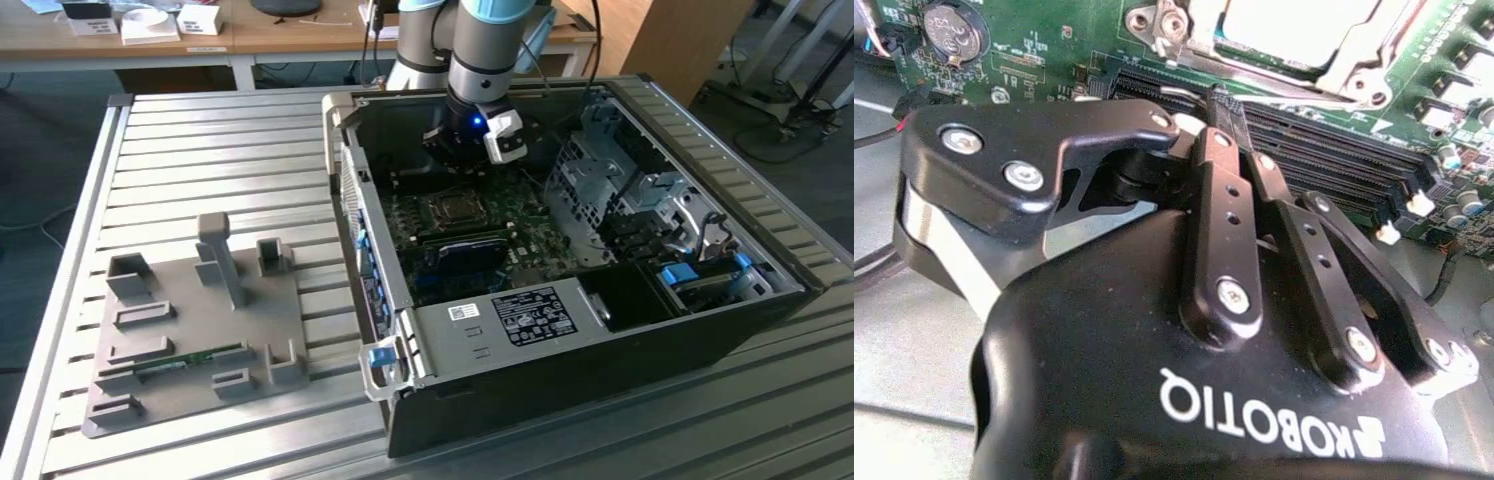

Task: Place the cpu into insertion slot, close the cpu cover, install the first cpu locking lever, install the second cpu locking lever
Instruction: 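Install the first cpu locking lever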

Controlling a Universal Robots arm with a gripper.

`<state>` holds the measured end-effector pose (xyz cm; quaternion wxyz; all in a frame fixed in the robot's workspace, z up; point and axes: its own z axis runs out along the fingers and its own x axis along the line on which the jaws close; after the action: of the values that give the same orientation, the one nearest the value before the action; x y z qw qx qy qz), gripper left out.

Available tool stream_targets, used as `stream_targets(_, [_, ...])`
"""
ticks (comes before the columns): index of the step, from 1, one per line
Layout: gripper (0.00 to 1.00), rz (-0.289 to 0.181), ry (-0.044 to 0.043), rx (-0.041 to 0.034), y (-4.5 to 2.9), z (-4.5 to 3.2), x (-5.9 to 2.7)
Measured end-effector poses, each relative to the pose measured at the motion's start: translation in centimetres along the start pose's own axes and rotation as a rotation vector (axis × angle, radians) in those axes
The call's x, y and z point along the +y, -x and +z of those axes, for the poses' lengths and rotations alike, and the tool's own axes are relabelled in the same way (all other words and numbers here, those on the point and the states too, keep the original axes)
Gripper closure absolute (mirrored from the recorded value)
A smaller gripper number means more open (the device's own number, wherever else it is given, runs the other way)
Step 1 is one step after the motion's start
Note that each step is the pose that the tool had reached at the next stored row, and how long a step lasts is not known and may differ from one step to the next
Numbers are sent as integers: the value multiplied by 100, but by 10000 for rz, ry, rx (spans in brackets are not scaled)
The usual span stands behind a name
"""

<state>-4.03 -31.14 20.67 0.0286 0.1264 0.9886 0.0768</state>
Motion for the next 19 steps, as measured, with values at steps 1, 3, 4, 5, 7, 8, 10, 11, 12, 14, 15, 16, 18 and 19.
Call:
stream_targets(1, [89, 0, 4, 2, 0, 1, 1])
stream_targets(3, [89, -1, 11, 3, 0, 2, 3])
stream_targets(4, [89, -1, 11, 3, 0, 3, 4])
stream_targets(5, [89, 0, 13, 3, 0, 4, 5])
stream_targets(7, [89, 1, 12, 5, 6, 5, 6])
stream_targets(8, [89, 0, 13, 4, 11, 7, 8])
stream_targets(10, [89, 0, 12, 4, 18, 9, 9])
stream_targets(11, [89, 0, 12, 4, 22, 10, 10])
stream_targets(12, [89, 0, 12, 4, 25, 11, 11])
stream_targets(14, [89, 2, 10, 4, 25, 12, 11])
stream_targets(15, [89, 1, 12, 3, 25, 16, 10])
stream_targets(16, [89, 1, 13, 3, 25, 18, 10])
stream_targets(18, [89, 0, 12, 4, 25, 25, 8])
stream_targets(19, [89, 0, 12, 4, 26, 28, 6])
